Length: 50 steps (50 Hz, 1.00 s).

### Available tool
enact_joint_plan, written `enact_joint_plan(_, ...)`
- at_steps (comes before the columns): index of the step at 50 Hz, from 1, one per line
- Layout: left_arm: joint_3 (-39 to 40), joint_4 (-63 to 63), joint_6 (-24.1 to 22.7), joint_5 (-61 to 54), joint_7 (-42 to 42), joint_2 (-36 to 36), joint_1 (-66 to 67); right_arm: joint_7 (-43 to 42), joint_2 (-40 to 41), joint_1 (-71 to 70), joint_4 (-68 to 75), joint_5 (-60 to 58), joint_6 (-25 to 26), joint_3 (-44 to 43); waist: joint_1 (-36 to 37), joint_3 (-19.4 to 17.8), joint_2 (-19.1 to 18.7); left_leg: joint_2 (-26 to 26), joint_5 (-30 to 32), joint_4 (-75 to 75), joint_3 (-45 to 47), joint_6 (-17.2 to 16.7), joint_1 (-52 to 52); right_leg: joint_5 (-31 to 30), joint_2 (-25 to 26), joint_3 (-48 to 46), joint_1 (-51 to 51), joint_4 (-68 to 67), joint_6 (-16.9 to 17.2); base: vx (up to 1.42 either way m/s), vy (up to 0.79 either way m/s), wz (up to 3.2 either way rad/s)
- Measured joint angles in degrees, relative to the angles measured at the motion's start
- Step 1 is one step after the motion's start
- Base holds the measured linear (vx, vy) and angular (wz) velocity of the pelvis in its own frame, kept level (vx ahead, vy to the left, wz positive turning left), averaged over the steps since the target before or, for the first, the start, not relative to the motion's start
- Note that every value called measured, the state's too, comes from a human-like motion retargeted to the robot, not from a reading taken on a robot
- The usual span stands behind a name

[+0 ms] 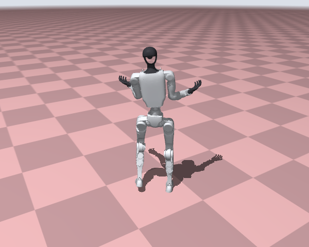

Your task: Dance

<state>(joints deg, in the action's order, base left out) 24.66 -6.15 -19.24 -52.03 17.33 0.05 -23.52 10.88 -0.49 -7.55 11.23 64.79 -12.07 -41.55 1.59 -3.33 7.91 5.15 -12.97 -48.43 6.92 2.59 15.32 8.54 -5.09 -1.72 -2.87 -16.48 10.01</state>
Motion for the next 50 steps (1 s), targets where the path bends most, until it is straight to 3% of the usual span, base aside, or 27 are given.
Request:
enact_joint_plan(4,-11.91,-1.25,-2.54,0.14,-6.24,-19.47,13.07,10.59,14.37,4.69,0.45,-1.26,6.71,11.58,1.47,0.7,1.85,-7.14,4.3,-10.87,8.37,3.7,-0.27,-0.29,-1.46,-3.14,-0.76,1.21,1.23,-0.23,-0.03,0.73)
enact_joint_plan(8,-16.77,-25.95,3.54,9.49,-10.88,-26.73,21.1,15.24,25.82,9.3,8.3,-8.89,6.23,25.8,-0.28,4.12,-0.53,-13.03,10.87,-4.51,14.28,1.02,-5.64,-0.78,0.53,-4.2,-0.12,3.5,3.04,-0.06,0.08,0.44)
enact_joint_plan(10,-21.59,-37.27,9.36,10.06,-12.36,-26.97,21.32,16.82,28.53,10.01,14.05,-8.86,7.45,33.2,-2.18,5.52,-1.5,-11.81,12.84,1.99,21.93,6.08,-10.12,-1.12,1.36,-5.33,0.13,4.72,4.6,-0.14,0.02,0.66)
enact_joint_plan(12,-24.98,-45.44,18.82,7.87,-14.0,-25.95,19.42,21.46,27.62,9.9,20.71,-8.21,12.68,38.42,-2.67,6.69,-2.52,-11.64,16.83,10.68,24.96,10.17,-13.4,-1.13,4.15,-6.3,0.41,5.77,4.99,-0.14,-0.14,0.27)
enact_joint_plan(13,-25.99,-48.23,23.21,6.68,-15.71,-25.21,18.46,24.14,25.62,9.17,22.55,-8.77,14.89,39.96,-2.8,7.2,-2.22,-12.17,14.75,13.21,26.46,11.85,-15.23,-1.0,5.09,-6.65,0.79,6.21,4.99,-0.06,-0.28,0.02)
enact_joint_plan(15,-25.86,-51.05,28.18,6.17,-19.75,-23.64,16.96,26.23,21.24,7.85,24.55,-11.37,17.05,42.19,-2.25,7.3,-1.55,-11.38,12.92,14.62,27.1,12.41,-17.17,-1.22,6.56,-6.12,1.38,6.49,4.99,-0.04,-0.29,-0.15)
enact_joint_plan(19,-20.77,-43.06,29.89,4.41,-22.51,-20.78,13.92,26.29,20.75,8.31,18.57,-10.46,14.03,39.77,-0.65,5.89,-0.81,-8.36,20.68,2.24,22.24,9.25,-10.93,-0.55,5.83,-5.73,2.47,6.79,4.99,-0.08,-0.1,-0.36)
enact_joint_plan(22,-14.89,-31.84,27.71,-0.37,-21.34,-18.49,10.79,23.58,21.95,8.14,6.84,-1.97,11.85,35.27,1.1,5.58,-0.43,-8.73,26.08,-7.89,14.29,6.74,-2.95,0.94,4.5,-7.12,2.08,6.6,4.99,-0.11,0.18,-0.32)
enact_joint_plan(25,-11.95,-14.66,21.3,-14.85,-18.61,-8.42,7.58,15.41,13.35,7.11,-11.46,9.81,7.41,25.79,2.2,3.41,0.7,-7.83,17.24,-16.66,8.17,6.18,1.02,2.2,0.78,-9.08,2.18,3.1,4.99,0.14,0.21,-0.12)
enact_joint_plan(28,-6.79,-4.52,15.54,-17.74,-14.5,4.73,6.45,9.09,0.82,7.1,-18.9,8.41,2.11,11.85,3.15,2.69,2.41,-6.08,9.75,-17.15,4.96,8.02,1.68,1.73,-3.6,-7.58,2.38,0.48,4.91,0.12,0.2,-0.36)
enact_joint_plan(30,-0.82,-2.73,12.53,-15.52,-12.55,15.22,5.19,4.27,-7.27,6.67,-18.95,5.26,-0.73,2.92,3.13,3.18,2.98,-4.14,5.08,-14.22,2.56,7.55,2.67,1.8,-4.34,-5.87,1.5,-0.21,3.96,0.05,0.08,-0.71)
enact_joint_plan(32,5.35,-7.82,10.06,-11.54,-10.2,24.52,3.05,-1.0,-14.47,5.01,-14.49,2.88,-3.17,-3.62,2.38,4.15,2.2,-1.77,2.71,-8.69,-0.21,5.88,3.13,1.14,-3.19,-4.37,1.16,0.37,3.09,0.14,0.03,-0.81)
enact_joint_plan(35,13.27,-24.89,4.14,-6.78,-8.58,39.81,-1.04,-7.59,-26.26,1.16,-1.18,1.81,-8.13,-11.78,1.95,5.57,-0.05,0.84,0.73,6.02,-5.39,0.7,0.86,-0.98,-0.95,-2.03,1.96,3.1,1.57,0.19,0.07,-0.8)
enact_joint_plan(37,15.51,-38.58,1.21,-5.22,-10.07,48.89,-4.18,-7.82,-34.85,-0.78,10.05,2.55,-10.49,-16.76,2.25,5.28,-0.78,0.95,1.29,16.83,-8.16,-0.73,-1.96,-2.26,-0.69,-0.76,3.01,5.2,1.17,0.16,0.17,-0.53)
enact_joint_plan(42,17.5,-68.8,-2.89,2.4,-17.9,65.85,-9.04,-1.93,-60.4,-2.28,44.71,2.7,-8.73,-29.42,6.04,4.28,-1.97,-2.49,5.83,35.09,-15.47,-3.73,-8.54,-4.26,-2.07,2.34,6.26,9.85,1.58,0.28,0.23,-0.69)
enact_joint_plan(45,24.75,-79.69,-5.97,11.41,-15.5,70.25,-9.8,2.46,-75.88,1.36,65.0,0.82,-6.7,-36.14,6.18,3.65,-4.38,-2.55,6.45,37.69,-12.61,-7.65,-10.24,-5.41,-2.46,3.52,6.84,10.34,1.5,0.31,0.27,-0.36)
enact_joint_plan(46,27.31,-79.85,-7.78,12.64,-11.07,69.11,-9.52,2.37,-77.07,1.14,67.35,-3.04,-8.15,-38.44,6.29,3.53,-5.41,-1.57,5.19,37.3,-7.52,-7.08,-10.61,-5.8,-2.56,4.21,6.67,9.88,1.05,0.31,0.32,-0.15)
enact_joint_plan(47,29.25,-79.23,-9.91,13.04,-6.42,67.47,-9.3,0.85,-77.29,0.12,68.28,-7.06,-9.97,-40.15,6.45,3.44,-6.31,-1.5,4.25,36.81,-5.21,-6.62,-10.85,-6.12,-2.79,5.03,6.42,9.25,0.7,0.4,0.36,-0.11)
enact_joint_plan(48,29.97,-77.03,-12.66,11.77,-1.3,64.84,-9.2,-3.56,-75.54,-2.51,66.37,-11.43,-12.57,-40.69,6.75,3.44,-6.96,-3.24,3.97,36.12,-8.46,-6.41,-10.81,-6.3,-3.29,6.09,5.99,8.26,0.57,0.39,0.34,-0.2)
enact_joint_plan(50,29.64,-68.7,-18.84,9.28,8.62,58.52,-9.48,-16.21,-69.39,-9.31,57.88,-15.35,-16.93,-35.21,7.35,3.41,-7.19,-6.69,3.24,33.33,-12.84,-6.07,-9.27,-6.48,-4.67,8.39,4.35,5.31,0.84,0.29,0.3,-0.33)
